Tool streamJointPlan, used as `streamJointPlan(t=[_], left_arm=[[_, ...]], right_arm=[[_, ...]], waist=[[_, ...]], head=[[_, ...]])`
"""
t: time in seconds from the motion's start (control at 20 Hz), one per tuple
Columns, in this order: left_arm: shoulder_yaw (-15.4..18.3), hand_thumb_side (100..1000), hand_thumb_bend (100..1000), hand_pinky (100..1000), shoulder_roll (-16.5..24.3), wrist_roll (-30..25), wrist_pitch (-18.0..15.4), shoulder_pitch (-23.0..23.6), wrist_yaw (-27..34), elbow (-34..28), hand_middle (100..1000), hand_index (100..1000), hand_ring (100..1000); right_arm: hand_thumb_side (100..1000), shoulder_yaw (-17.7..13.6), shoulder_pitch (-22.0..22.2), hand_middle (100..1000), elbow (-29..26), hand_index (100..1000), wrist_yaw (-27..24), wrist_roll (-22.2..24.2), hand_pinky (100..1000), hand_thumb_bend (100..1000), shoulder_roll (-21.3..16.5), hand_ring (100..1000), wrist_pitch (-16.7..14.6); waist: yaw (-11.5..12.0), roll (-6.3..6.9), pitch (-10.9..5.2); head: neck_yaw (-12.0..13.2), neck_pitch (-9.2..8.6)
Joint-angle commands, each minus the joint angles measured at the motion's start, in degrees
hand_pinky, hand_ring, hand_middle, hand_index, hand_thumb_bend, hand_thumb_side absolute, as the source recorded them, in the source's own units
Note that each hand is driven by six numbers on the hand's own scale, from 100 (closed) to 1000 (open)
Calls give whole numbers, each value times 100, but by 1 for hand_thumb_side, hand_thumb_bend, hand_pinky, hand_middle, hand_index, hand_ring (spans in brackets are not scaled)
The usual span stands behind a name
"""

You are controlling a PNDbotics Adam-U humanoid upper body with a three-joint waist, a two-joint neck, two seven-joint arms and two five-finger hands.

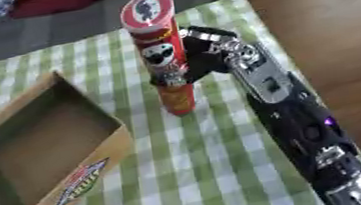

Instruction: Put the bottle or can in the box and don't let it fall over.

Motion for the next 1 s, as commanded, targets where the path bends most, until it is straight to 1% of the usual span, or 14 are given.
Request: streamJointPlan(t=[0.05, 1.0], left_arm=[[23, 730, 100, 701, 74, -15, -14, -97, 18, -131, 1000, 812, 1000], [5, 728, 100, 700, 50, -29, 2, -119, 27, -136, 1000, 811, 1000]], right_arm=[[124, 11, -154, 1000, -55, 994, 31, 16, 924, 444, -24, 1000, 31], [126, 51, -237, 1000, 52, 969, 130, 26, 920, 443, 59, 1000, 85]], waist=[[17, -11, -72], [46, -7, -56]], head=[[-24, -77], [-62, -92]])
